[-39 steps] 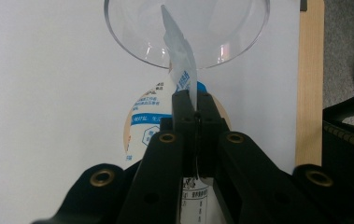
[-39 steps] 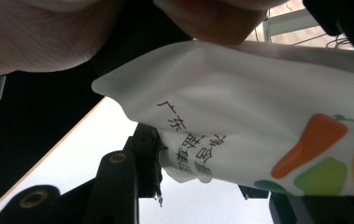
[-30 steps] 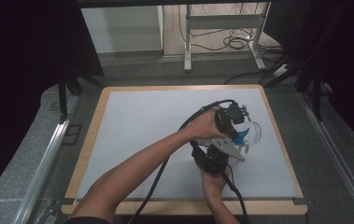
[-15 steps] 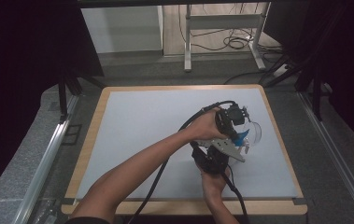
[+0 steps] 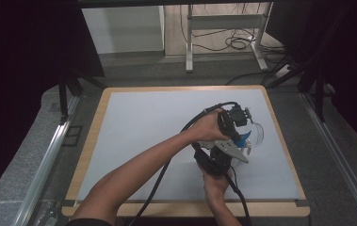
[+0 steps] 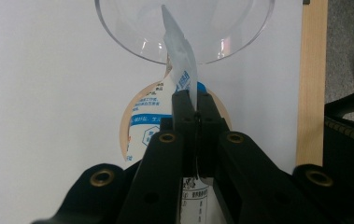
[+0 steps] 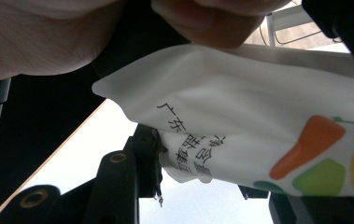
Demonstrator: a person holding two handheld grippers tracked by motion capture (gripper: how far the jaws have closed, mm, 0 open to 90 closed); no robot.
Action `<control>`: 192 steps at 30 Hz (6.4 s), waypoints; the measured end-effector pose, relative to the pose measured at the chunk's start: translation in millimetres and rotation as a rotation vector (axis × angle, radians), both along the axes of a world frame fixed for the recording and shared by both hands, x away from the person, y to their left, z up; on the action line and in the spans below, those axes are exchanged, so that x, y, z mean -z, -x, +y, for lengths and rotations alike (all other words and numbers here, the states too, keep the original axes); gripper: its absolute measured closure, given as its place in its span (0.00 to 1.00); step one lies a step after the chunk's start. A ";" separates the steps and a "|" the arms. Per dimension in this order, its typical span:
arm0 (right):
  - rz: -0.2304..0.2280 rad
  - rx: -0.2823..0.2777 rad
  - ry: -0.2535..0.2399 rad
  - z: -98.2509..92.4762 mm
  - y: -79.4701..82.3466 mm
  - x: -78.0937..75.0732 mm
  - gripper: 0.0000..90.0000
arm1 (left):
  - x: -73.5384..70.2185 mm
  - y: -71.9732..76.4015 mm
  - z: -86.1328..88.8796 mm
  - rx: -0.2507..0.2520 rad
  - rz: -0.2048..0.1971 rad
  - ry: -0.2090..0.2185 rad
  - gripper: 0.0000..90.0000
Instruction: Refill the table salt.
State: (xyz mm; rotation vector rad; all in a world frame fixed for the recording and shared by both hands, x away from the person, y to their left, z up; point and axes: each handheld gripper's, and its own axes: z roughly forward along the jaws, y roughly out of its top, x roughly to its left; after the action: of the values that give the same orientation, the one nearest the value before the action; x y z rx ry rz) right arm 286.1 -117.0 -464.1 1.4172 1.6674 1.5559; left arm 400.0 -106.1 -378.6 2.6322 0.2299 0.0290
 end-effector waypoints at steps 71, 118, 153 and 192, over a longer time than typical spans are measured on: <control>0.000 -0.002 -0.009 -0.6 -0.7 -2.6 0.65 | -0.1 -1.4 2.6 0.000 0.011 0.013 1.00; 0.012 0.008 -0.023 -2.4 -3.9 -3.5 0.65 | 0.3 -4.9 0.4 0.008 0.015 0.014 1.00; 0.008 0.004 -0.024 -1.6 -2.9 -1.8 0.65 | 1.7 -4.1 1.9 0.006 0.017 0.014 1.00; -0.014 0.013 -0.026 -0.3 -1.0 2.7 0.65 | 3.1 -5.9 5.5 -0.007 0.033 0.038 1.00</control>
State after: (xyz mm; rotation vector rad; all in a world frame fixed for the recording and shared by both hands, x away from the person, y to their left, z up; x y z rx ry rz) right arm 287.2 -117.3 -466.8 1.4237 1.6326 1.5824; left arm 405.9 -100.6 -381.7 2.5955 0.2481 -0.0163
